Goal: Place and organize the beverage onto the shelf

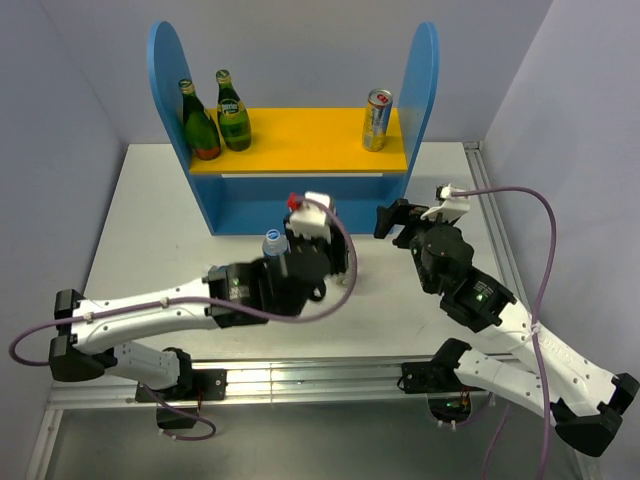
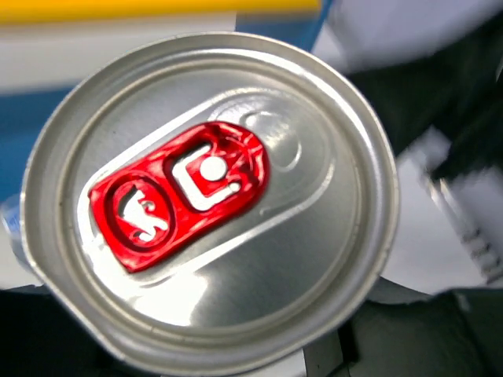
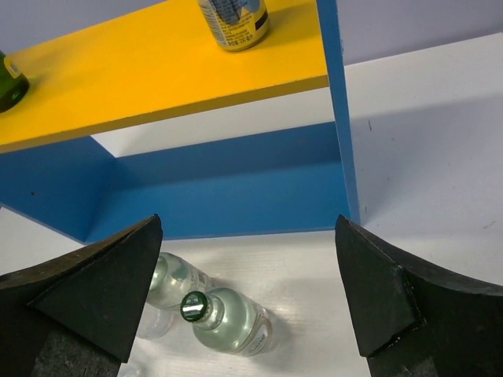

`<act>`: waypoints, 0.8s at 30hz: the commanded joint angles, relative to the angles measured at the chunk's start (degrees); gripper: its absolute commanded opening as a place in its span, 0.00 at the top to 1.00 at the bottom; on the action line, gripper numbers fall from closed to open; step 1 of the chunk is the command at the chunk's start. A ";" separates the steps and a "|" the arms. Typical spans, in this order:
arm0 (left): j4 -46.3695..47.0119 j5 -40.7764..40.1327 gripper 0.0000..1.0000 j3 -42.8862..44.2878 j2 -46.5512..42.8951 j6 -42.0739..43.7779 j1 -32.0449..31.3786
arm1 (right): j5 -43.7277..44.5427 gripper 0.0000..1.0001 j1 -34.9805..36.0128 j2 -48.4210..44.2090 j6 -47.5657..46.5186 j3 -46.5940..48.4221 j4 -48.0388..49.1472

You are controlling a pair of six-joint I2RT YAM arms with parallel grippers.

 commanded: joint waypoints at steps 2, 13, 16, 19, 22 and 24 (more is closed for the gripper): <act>13.75 11.37 1.00 8.35 1.94 25.56 11.92 | 0.76 0.03 0.36 -1.49 0.70 -1.09 0.34; 11.47 38.84 1.00 43.41 27.34 32.61 36.22 | 1.99 0.03 0.36 -5.71 0.00 -2.15 -0.98; 10.59 43.24 1.00 49.48 33.05 32.00 38.33 | 1.99 0.03 0.44 -6.33 0.00 -2.32 -1.24; 10.50 45.35 1.00 52.57 37.10 31.64 39.13 | 2.26 0.03 0.44 -6.86 0.00 -2.59 -1.15; 12.52 47.37 1.00 51.26 38.43 30.50 39.13 | 2.43 0.03 0.36 -7.12 -0.18 -2.94 -0.89; 13.66 48.69 1.00 49.07 38.43 29.54 39.13 | 2.43 0.03 0.36 -7.12 -0.27 -3.20 -0.89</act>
